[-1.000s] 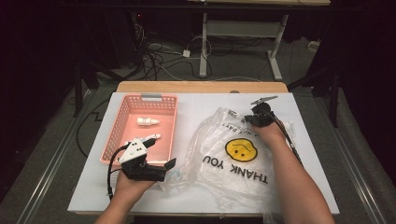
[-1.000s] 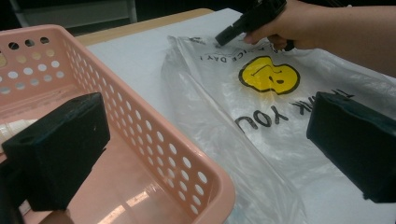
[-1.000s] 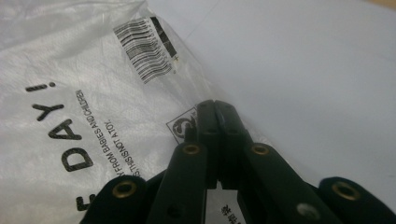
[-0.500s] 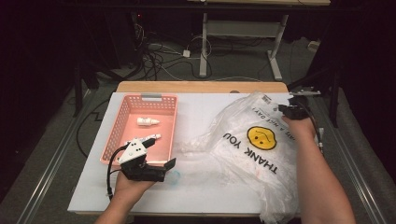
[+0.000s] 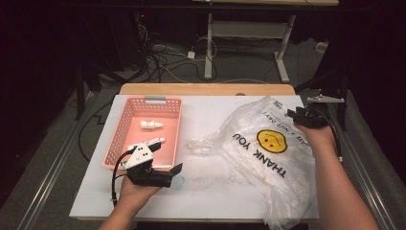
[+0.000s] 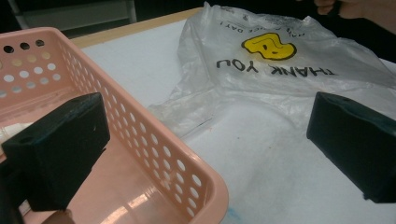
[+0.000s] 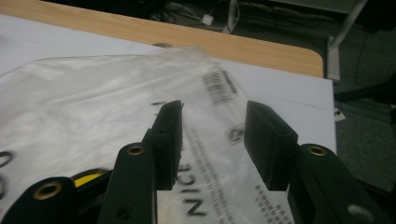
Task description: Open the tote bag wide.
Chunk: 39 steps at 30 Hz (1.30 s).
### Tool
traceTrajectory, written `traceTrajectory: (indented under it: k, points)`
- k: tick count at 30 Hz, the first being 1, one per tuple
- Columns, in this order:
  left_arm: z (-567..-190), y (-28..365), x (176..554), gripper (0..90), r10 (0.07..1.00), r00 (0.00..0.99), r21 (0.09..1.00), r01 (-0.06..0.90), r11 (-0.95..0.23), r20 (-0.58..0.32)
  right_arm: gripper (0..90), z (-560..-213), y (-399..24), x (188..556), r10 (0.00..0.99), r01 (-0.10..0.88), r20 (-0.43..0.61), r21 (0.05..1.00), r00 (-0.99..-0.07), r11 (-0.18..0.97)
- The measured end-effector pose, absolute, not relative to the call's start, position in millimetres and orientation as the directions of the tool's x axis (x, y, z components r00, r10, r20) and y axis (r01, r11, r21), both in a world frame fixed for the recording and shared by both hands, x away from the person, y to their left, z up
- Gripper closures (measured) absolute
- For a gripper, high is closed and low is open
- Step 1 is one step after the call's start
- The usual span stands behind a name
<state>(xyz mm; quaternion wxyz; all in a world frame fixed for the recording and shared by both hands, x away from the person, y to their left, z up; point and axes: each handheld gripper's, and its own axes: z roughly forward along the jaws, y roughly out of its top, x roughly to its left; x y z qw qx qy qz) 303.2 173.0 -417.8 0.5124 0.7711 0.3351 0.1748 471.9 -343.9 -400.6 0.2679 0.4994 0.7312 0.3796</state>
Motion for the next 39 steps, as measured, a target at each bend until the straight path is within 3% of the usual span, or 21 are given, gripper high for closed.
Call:
traceTrajectory:
  k: [12, 19, 24, 35, 39]
  points:
    - [-419, 171, 300, 0.0, 0.685, 0.723, 0.908, 0.339, -0.246, -0.084, 54.1, -413, -305, 355, 0.859, 0.480, -0.038, 0.816, -0.510, 0.321]
    - [-418, 170, 300, 0.0, 0.683, 0.726, 0.910, 0.333, -0.246, -0.081, 54.0, -433, -289, 316, 0.811, 0.457, -0.017, 0.819, -0.585, 0.347]
    - [-419, 170, 301, 0.0, 0.685, 0.724, 0.909, 0.336, -0.248, -0.081, 54.1, -442, -278, 308, 0.774, 0.459, 0.018, 0.814, -0.633, 0.356]
    - [-421, 177, 293, 0.0, 0.703, 0.707, 0.906, 0.345, -0.245, -0.079, 51.1, -449, -247, 311, 0.683, 0.409, -0.017, 0.790, -0.730, 0.456]
    - [-422, 179, 291, 0.0, 0.709, 0.701, 0.903, 0.350, -0.248, -0.077, 41.9, -456, -228, 321, 0.655, 0.414, -0.011, 0.767, -0.756, 0.490]
